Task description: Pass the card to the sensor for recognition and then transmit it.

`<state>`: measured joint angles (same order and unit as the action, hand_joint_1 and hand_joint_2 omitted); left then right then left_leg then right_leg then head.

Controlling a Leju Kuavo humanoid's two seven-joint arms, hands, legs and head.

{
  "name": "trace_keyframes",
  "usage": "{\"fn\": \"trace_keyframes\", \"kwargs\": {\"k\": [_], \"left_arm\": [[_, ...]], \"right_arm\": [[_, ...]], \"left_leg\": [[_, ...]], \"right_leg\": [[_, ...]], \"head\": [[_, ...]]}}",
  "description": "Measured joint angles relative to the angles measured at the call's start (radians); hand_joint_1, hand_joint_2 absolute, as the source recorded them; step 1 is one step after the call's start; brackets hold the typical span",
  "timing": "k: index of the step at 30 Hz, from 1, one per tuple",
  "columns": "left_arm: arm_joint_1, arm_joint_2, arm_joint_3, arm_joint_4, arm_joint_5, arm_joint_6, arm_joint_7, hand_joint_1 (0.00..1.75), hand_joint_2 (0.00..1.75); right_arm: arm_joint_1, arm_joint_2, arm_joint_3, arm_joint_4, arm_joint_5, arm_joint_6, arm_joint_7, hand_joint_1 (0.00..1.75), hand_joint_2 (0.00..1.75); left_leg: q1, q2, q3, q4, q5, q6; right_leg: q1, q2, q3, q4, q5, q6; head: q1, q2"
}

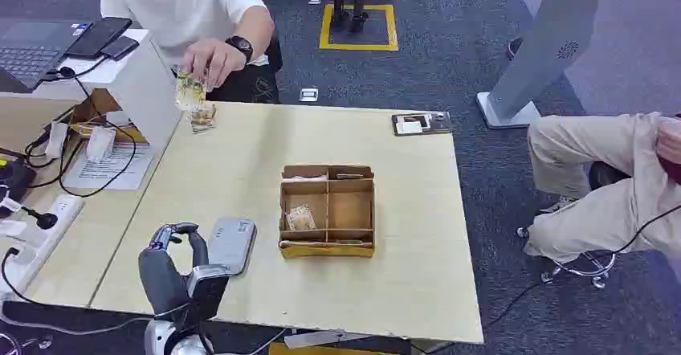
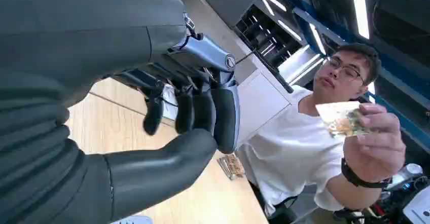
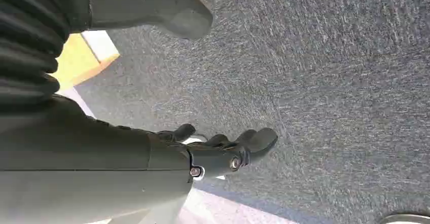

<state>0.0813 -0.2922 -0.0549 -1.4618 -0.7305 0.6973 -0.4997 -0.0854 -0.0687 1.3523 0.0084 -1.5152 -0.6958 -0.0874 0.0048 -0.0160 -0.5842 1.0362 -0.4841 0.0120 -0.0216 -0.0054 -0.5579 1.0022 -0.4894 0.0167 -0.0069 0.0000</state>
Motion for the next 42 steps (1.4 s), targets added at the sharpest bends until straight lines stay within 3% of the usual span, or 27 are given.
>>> {"fn": "trace_keyframes", "kwargs": {"k": [9,10,22,28,33,42], "left_arm": [[0.0,0.0,0.0,0.0,0.0,0.0,-0.003,1.71,1.75],[0.0,0.0,0.0,0.0,0.0,0.0,-0.003,0.03,1.75],[0.0,0.0,0.0,-0.004,0.038,0.0,-0.003,0.0,1.75],[0.003,0.001,0.007,-0.042,0.034,0.0,-0.048,0.0,1.75],[-0.038,0.001,0.072,-0.07,-0.06,0.001,-0.057,0.0,1.75],[-0.213,0.0,0.28,-0.095,-0.257,0.002,-0.128,0.0,1.75]], "right_arm": [[0.0,0.0,0.0,0.0,-0.003,0.0,-0.003,0.0,1.75],[0.0,0.0,0.0,0.0,-0.003,0.0,-0.003,0.0,1.75],[0.0,0.0,0.0,0.0,-0.002,0.0,-0.003,0.0,1.75],[-0.002,0.0,0.006,0.0,0.02,0.0,0.004,0.0,1.75],[-0.013,0.0,0.042,0.0,0.047,0.0,0.015,0.0,1.75],[-0.038,0.0,0.098,0.0,0.121,0.0,0.047,0.0,1.75]], "left_leg": [[0.0,0.0,0.0,0.0,0.0,0.0],[0.0,0.0,0.0,0.0,0.0,0.0],[0.0,0.0,0.0,0.0,0.0,0.0],[0.0,0.0,0.0,0.0,0.0,0.0],[0.0,0.0,0.001,0.0,0.0,0.0],[0.001,0.0,0.0,0.0,0.002,-0.002]], "right_leg": [[0.0,0.0,0.0,0.0,0.0,0.0],[0.0,0.0,0.0,0.0,0.0,0.0],[0.0,0.0,0.0,0.0,0.0,0.0],[0.0,0.0,0.0,0.0,0.0,0.0],[0.0,0.0,0.0,0.0,0.0,-0.001],[0.001,0.0,0.0,0.001,0.002,-0.003]], "head": [[0.0,0.0],[0.0,0.0],[0.0,0.0],[0.0,0.0],[0.0,0.0],[0.001,0.0]]}}
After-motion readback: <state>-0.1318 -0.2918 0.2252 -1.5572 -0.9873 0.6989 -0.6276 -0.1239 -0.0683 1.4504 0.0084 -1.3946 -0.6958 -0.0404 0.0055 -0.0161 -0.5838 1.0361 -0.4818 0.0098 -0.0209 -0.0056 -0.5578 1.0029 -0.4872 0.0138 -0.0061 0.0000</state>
